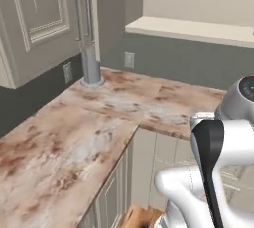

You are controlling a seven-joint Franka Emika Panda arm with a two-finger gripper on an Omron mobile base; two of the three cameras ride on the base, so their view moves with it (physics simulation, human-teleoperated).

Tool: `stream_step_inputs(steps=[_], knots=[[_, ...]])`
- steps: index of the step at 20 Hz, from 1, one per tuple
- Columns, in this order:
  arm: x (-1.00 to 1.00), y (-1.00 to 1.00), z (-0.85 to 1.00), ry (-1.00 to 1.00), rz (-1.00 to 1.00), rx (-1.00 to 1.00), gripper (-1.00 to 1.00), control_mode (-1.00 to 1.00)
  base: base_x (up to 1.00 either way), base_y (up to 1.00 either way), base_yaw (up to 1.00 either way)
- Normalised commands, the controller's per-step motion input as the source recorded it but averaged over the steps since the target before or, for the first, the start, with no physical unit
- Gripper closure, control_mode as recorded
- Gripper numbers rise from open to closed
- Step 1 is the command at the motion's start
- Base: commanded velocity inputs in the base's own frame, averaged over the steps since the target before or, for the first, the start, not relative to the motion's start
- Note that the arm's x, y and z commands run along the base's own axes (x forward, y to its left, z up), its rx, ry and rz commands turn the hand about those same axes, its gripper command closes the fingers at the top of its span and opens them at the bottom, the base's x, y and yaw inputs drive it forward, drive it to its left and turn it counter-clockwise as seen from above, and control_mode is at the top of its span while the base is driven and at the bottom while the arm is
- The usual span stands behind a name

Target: There is a bowl on the dining counter. Grab a lemon wedge from the fridge and place it in the bowl. Then get the liquor bottle and glass cup from the cabinet and place them next to the bowl.

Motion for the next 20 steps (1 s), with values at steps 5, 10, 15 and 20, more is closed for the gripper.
stream_step_inputs(steps=[5,10,15,20], knots=[[0.00,0.00,0.00,0.00,0.00,0.00,-1.00,1.00,0.49,0.00,-0.66],[0.00,0.00,0.00,0.00,0.00,0.00,-1.00,1.00,0.63,0.04,-0.57],[0.00,0.00,0.00,0.00,0.00,0.00,-1.00,1.00,0.75,0.21,-0.39],[0.00,0.00,0.00,0.00,0.00,0.00,-1.00,1.00,0.75,0.03,-0.23]])
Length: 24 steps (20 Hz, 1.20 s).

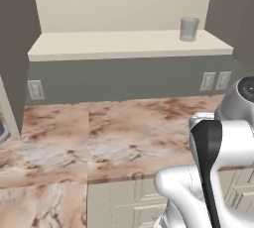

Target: There is a bowl on the dining counter. Grab a lemon wedge from the fridge and place it in the bowl. Then get the liquor bottle and glass cup from the cabinet and place them next to the bowl.

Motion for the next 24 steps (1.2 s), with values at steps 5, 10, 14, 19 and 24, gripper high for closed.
stream_step_inputs(steps=[5,10,14,19,24], knots=[[0.00,0.00,0.00,0.00,0.00,0.00,-1.00,1.00,0.74,0.09,-0.17],[0.00,0.00,0.00,0.00,0.00,0.00,-1.00,1.00,0.74,0.04,-0.22],[0.36,0.00,0.00,0.01,-0.01,0.00,-1.00,-1.00,0.39,0.03,-0.08],[0.23,-0.03,0.20,-0.11,0.17,0.00,-1.00,-1.00,0.00,0.00,0.00],[0.00,0.00,0.48,-0.21,0.22,-0.05,-1.00,-1.00,0.00,0.00,0.00]])
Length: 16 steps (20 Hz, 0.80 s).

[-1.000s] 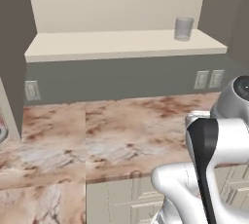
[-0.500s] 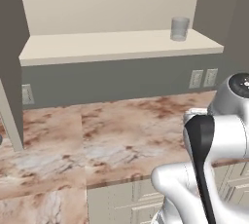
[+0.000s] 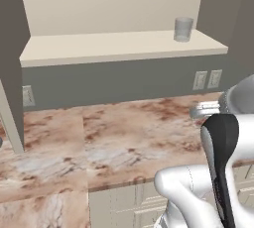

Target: There is a bowl on the dining counter. Grab a lemon wedge from the fridge and place it in the bowl. Then get the liquor bottle and glass cup from the cabinet and place them next to the bowl.

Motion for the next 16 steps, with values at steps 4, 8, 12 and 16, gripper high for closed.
stream_step_inputs(steps=[4,8,12,16], knots=[[0.00,0.00,0.46,-0.25,0.17,-0.23,-1.00,-1.00,0.00,0.00,0.00],[0.00,-0.02,0.40,-0.15,0.11,-0.42,-1.00,-1.00,0.00,0.00,0.00],[0.03,-0.06,0.31,-0.11,0.17,-0.53,-1.00,-1.00,0.00,0.00,0.00],[0.02,0.00,0.23,-0.03,0.16,-0.51,-1.00,-1.00,0.00,0.00,0.00]])
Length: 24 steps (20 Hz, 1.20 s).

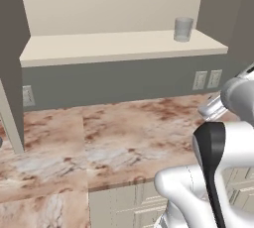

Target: There is a bowl on the dining counter. Grab a lemon wedge from the fridge and place it in the bowl. Then get the liquor bottle and glass cup from the cabinet and place them next to the bowl.

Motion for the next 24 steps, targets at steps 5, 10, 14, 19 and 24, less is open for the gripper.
stream_step_inputs(steps=[5,10,14,19,24], knots=[[0.19,0.00,0.32,0.06,0.14,-0.34,-1.00,-1.00,0.00,0.00,0.00],[0.27,0.00,0.41,0.23,0.13,-0.18,-1.00,-1.00,0.00,0.00,0.00],[0.28,0.00,0.29,0.33,0.13,-0.14,-1.00,-1.00,0.00,0.00,0.00],[0.22,-0.15,-0.11,0.26,0.14,-0.15,-1.00,-1.00,0.00,0.00,0.00],[0.17,-0.28,-0.28,0.02,0.08,-0.06,-1.00,-1.00,0.00,0.00,0.00]])
